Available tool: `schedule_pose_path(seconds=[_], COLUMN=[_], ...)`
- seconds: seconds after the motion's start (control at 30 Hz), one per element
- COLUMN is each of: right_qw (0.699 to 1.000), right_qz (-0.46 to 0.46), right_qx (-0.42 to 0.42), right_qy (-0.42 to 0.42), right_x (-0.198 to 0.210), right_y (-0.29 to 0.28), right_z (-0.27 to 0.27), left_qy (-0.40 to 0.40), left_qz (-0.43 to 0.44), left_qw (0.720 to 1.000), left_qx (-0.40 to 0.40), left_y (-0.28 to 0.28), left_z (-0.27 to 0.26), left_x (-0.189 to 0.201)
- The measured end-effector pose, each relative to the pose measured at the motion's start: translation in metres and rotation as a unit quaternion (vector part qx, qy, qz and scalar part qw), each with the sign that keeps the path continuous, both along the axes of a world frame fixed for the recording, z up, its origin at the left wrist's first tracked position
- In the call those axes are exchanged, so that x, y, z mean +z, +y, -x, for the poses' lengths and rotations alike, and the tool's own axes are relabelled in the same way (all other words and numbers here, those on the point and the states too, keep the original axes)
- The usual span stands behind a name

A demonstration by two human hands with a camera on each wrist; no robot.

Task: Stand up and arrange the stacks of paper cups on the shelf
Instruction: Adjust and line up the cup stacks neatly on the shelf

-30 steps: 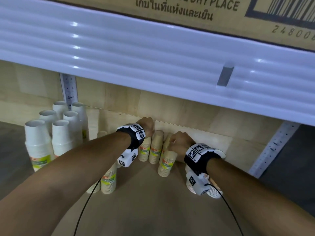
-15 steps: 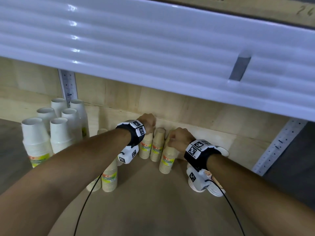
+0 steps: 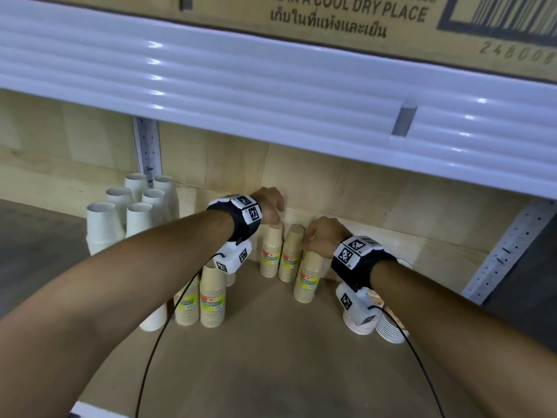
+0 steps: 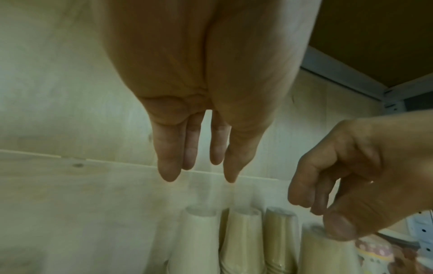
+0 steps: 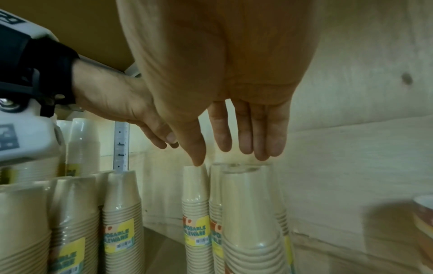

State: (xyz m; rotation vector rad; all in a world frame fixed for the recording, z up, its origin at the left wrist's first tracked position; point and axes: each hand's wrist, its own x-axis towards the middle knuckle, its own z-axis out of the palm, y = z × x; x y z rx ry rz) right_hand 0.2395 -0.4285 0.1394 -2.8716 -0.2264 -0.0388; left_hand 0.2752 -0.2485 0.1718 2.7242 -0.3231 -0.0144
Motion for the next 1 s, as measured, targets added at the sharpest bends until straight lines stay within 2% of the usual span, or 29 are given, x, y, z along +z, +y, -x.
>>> schedule_pose_path(seconds=[0.13,0.4,0.8,1.0], right_qw=[1.0,0.997,0.989,0.985], right_qz=[0.014,-0.023,-0.052,-0.054], right_qx=[0.024,0.078,0.138,0.161], right_qy=[-0.009,-0.017,0.021,0.037], right_x=[0.011,0.018,0.001,-0.009], right_y=[0.017,0.075,0.147,0.164], right_z=[0.009,0.034,0.067,0.071], left_qy=[-0.007,0.007,0.083,0.071], left_qz=[-0.008,-0.053,-0.121,-0.217], left_qw=[1.0,0.998,0.989,0.972], left_qx=[0.01,0.026,0.031,0.052], left_y=[0.015,0.056,0.106,0.108], left_z=[0.019,0.065,0.113,0.127], left_x=[0.018,0.037,0.015,-0.008])
